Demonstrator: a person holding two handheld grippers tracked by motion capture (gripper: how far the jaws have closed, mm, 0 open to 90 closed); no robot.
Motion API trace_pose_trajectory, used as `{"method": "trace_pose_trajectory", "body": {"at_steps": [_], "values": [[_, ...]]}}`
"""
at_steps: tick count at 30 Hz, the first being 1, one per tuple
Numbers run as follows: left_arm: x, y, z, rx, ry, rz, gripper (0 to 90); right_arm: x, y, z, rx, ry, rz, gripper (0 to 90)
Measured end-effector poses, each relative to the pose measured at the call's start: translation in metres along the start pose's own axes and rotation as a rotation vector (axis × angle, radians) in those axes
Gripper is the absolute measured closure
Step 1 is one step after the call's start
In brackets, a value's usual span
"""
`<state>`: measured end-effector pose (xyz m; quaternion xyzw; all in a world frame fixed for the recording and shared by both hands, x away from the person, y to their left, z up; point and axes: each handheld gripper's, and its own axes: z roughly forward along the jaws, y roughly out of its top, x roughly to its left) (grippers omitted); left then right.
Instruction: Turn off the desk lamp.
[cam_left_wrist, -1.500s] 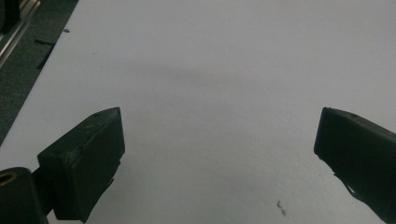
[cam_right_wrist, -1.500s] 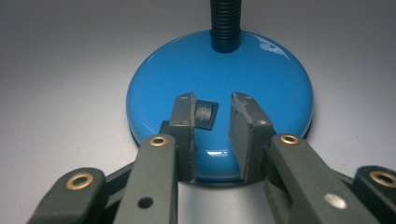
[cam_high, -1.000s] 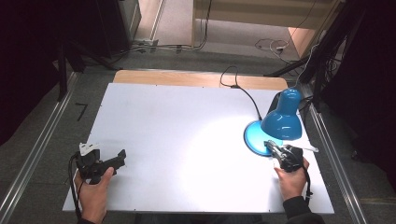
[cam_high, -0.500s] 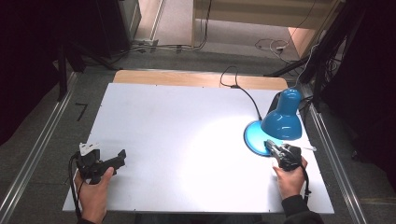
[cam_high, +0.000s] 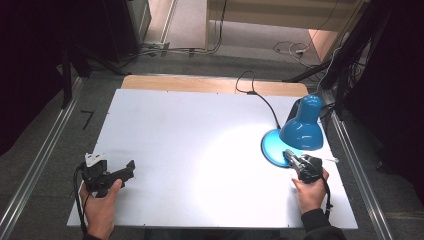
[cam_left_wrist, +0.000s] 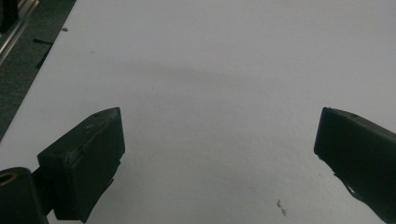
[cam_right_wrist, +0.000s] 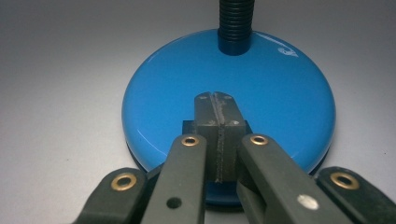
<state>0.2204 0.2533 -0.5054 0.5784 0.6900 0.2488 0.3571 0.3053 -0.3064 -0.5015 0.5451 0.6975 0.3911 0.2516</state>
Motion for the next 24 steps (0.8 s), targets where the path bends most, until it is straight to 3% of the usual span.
{"method": "trace_pose_trajectory", "body": {"at_steps": [24], "values": [[-0.0004, -0.0001, 0.0001, -0.002, 0.0, 0.002, 2.3, -0.0001, 0.0008, 0.0015, -0.005, -0.001, -0.008, 87.9]]}}
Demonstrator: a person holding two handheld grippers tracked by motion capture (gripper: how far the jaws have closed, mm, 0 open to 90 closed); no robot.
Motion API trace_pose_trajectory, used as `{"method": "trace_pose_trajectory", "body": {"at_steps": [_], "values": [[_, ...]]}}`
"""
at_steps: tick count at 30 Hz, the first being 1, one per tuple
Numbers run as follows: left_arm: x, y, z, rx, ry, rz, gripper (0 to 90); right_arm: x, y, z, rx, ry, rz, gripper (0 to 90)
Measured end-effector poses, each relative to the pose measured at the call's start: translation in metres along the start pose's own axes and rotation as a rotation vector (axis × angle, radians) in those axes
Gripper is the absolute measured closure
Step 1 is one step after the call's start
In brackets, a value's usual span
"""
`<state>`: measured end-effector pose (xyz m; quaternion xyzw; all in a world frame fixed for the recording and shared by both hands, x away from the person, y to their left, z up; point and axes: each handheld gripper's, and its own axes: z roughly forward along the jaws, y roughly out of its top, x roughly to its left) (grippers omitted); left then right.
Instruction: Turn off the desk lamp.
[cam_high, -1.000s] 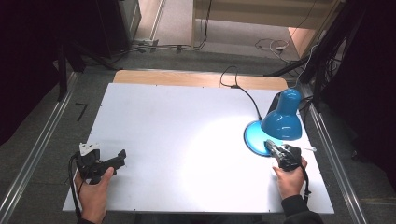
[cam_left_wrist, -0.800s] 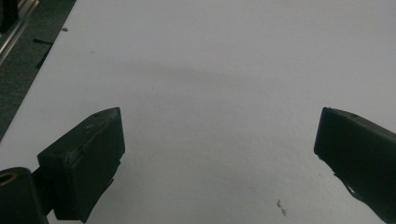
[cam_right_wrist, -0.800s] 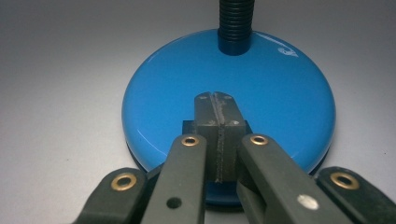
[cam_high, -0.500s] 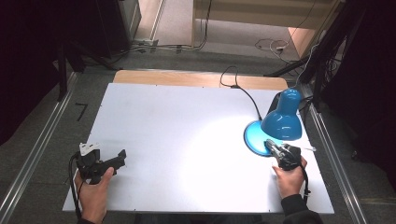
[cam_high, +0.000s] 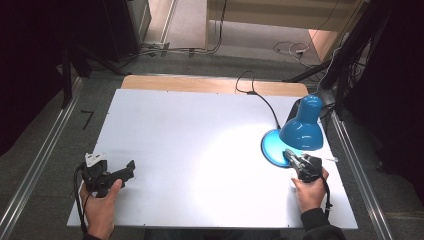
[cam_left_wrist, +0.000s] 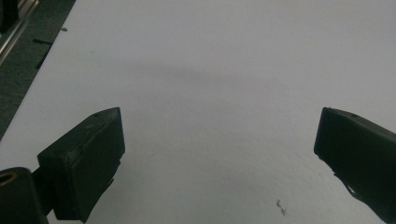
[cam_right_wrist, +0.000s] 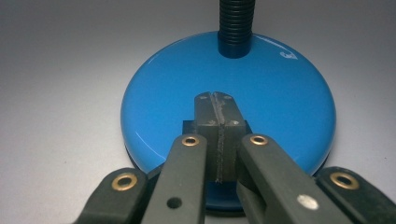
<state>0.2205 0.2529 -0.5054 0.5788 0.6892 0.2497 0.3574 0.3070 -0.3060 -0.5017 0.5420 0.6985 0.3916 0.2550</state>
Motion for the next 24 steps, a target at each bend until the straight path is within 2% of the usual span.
{"method": "trace_pose_trajectory", "body": {"at_steps": [18, 24], "values": [[0.0, 0.0, -0.0001, 0.0, -0.002, 0.0, 2.3, 0.0008, 0.0017, 0.0027, -0.007, -0.003, -0.002, 87.9], [0.0007, -0.0001, -0.0005, 0.0, -0.002, -0.004, 2.3, 0.0022, 0.0015, 0.0067, -0.013, -0.018, -0.008, 88.0]]}}
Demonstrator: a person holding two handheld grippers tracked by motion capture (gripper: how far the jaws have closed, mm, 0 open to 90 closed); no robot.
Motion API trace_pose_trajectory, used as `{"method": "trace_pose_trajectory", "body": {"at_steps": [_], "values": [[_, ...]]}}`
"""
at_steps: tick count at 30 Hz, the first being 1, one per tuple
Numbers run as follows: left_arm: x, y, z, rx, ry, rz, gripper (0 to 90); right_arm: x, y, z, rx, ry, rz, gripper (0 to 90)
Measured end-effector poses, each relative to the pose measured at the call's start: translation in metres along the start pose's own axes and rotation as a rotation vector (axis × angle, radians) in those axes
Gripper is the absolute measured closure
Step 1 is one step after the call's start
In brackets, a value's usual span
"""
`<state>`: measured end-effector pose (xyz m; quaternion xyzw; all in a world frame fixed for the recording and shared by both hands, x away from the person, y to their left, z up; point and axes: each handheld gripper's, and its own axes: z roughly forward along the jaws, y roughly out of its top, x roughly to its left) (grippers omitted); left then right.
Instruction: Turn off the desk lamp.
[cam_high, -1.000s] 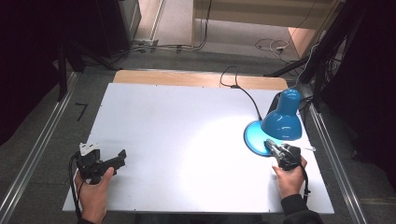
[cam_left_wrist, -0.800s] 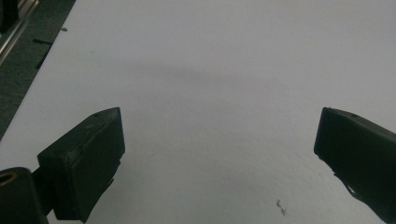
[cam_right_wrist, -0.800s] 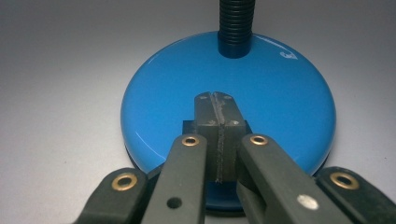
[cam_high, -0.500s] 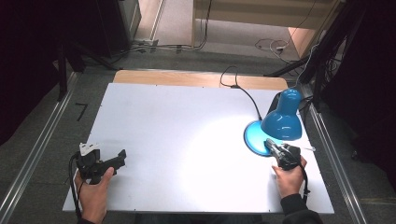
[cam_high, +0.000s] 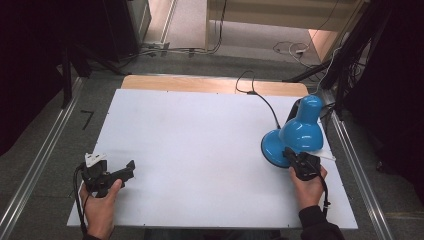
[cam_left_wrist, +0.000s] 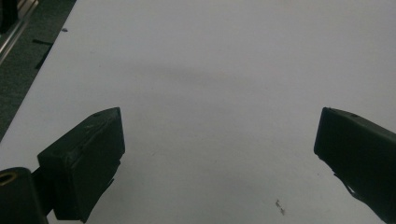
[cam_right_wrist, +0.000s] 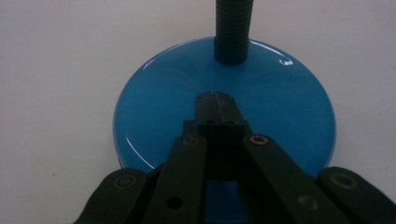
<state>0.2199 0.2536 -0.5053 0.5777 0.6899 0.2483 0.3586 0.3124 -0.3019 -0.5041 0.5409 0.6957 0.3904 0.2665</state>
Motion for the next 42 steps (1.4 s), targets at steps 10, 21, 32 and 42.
{"method": "trace_pose_trajectory", "body": {"at_steps": [10, 21, 32, 42], "values": [[0.0, 0.0, 0.0, 0.0, 0.0, 0.0, 2.3, 0.001, 0.0, 0.001, -0.003, 0.009, 0.005, 88.0], [0.0, 0.0, 0.001, 0.001, -0.001, 0.0, 2.3, -0.004, 0.0, -0.001, -0.046, 0.024, 0.034, 62.0], [-0.002, 0.001, 0.003, 0.003, -0.006, 0.006, 2.3, -0.007, 0.0, -0.005, -0.057, -0.004, 0.062, 38.3], [-0.002, 0.001, 0.002, 0.003, -0.008, 0.003, 2.3, -0.014, -0.001, -0.012, -0.046, 0.004, 0.05, 29.7]]}}
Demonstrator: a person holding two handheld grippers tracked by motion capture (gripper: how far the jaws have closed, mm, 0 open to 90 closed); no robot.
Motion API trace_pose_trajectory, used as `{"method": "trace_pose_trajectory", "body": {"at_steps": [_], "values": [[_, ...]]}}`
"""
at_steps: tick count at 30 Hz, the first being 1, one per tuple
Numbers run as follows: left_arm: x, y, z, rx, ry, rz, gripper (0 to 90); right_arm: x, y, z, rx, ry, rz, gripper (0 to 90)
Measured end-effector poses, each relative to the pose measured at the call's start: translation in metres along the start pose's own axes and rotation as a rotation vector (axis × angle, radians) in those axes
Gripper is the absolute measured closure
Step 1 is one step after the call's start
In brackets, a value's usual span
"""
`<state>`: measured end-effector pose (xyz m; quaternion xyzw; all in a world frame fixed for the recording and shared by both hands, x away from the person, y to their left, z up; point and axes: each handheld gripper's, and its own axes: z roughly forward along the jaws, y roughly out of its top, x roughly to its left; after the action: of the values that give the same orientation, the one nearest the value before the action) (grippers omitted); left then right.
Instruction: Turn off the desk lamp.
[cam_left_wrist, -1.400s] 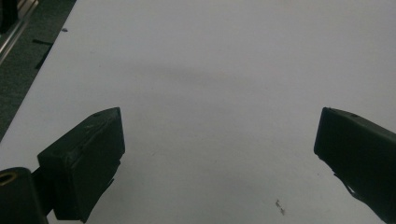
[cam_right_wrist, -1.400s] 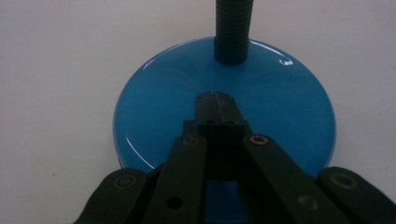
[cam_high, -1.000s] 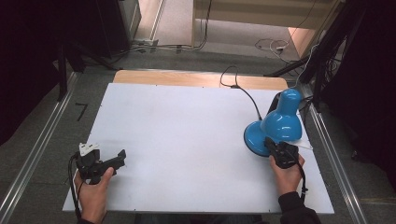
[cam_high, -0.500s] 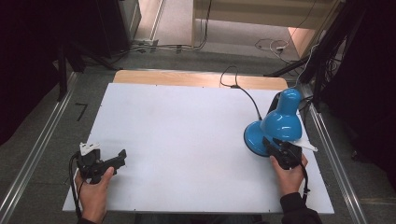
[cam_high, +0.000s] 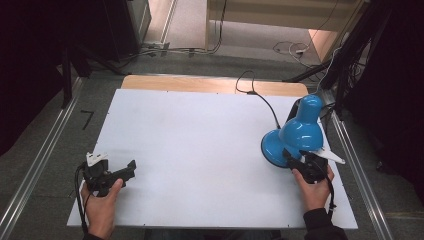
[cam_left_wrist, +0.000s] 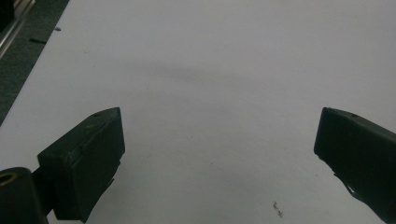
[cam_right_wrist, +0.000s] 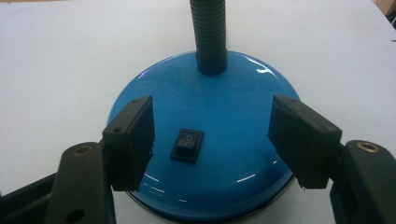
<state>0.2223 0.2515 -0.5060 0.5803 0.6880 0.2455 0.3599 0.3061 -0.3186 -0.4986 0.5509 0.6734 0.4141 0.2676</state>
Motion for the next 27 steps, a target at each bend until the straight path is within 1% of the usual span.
{"method": "trace_pose_trajectory", "body": {"at_steps": [4, 7, 9, 13, 27], "values": [[0.0, 0.0, 0.0, 0.001, 0.001, 0.001, 2.3, -0.001, 0.0, -0.002, 0.002, 0.002, 0.005, 29.1], [0.0, 0.0, 0.0, 0.001, 0.001, 0.001, 2.3, -0.002, -0.001, -0.003, 0.016, 0.0, 0.002, 29.1], [0.0, 0.0, 0.0, 0.0, 0.0, 0.0, 2.3, -0.003, -0.002, -0.004, 0.015, 0.001, -0.008, 28.7], [0.0, 0.0, 0.0, 0.001, -0.001, 0.001, 2.3, -0.004, -0.002, -0.006, 0.021, 0.001, -0.002, 27.3], [0.0, 0.0, -0.001, -0.002, -0.004, -0.002, 2.3, -0.003, -0.003, -0.011, 0.028, 0.012, -0.006, 25.0]]}}
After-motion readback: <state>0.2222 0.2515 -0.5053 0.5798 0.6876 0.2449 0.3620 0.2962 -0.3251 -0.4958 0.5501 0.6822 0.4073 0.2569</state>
